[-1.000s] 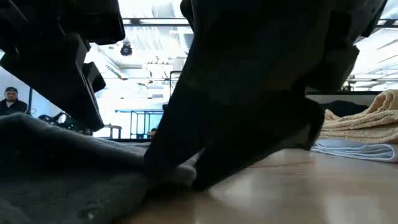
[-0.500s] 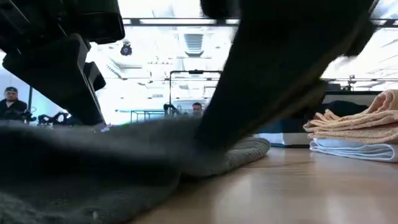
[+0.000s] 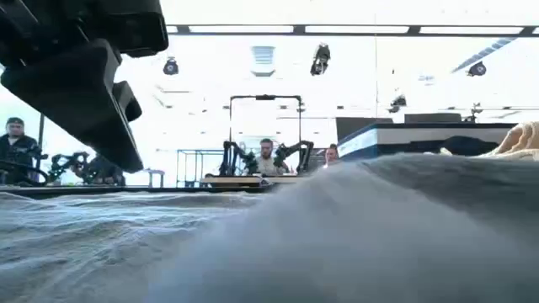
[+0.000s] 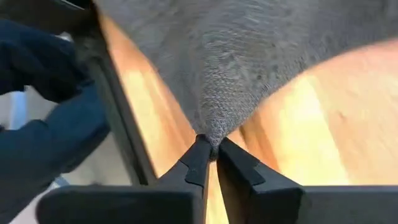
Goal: Fold towel
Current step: Fold the gray towel
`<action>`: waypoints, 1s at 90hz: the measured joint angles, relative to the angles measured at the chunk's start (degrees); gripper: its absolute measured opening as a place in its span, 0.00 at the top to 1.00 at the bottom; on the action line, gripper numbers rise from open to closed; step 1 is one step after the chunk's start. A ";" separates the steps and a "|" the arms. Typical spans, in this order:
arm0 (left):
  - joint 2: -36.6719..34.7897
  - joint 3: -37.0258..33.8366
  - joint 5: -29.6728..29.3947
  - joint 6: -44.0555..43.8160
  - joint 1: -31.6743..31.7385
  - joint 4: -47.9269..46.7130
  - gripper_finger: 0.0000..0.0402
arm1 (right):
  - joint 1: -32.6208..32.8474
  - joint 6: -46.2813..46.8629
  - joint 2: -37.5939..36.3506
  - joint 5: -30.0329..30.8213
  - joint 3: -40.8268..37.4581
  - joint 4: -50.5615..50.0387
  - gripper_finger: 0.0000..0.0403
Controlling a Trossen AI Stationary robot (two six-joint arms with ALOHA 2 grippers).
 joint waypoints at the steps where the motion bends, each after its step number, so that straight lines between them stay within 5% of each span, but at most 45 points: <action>1: -0.06 0.07 0.00 0.00 -0.11 -0.11 0.95 | 0.07 0.21 0.00 0.04 0.00 -0.22 0.94; 32: -1.16 2.53 0.07 0.34 -4.09 1.67 0.94 | 3.11 0.37 -0.55 -7.66 0.01 -6.16 0.55; 49: -1.14 2.62 -1.43 4.10 -2.92 7.14 0.94 | 3.72 -7.84 -0.55 -4.45 0.63 -2.86 0.41; 62: -1.14 4.67 3.68 7.99 -3.62 8.48 0.88 | 3.81 -18.19 -0.55 1.89 0.76 5.33 0.38; 76: 0.08 12.85 4.73 10.08 -8.61 -1.67 0.72 | 3.87 -29.34 -0.36 6.62 0.81 13.40 0.38; 90: 5.36 25.60 -0.74 4.12 -16.89 -21.78 0.62 | 3.61 -34.09 0.88 8.75 0.83 15.20 0.40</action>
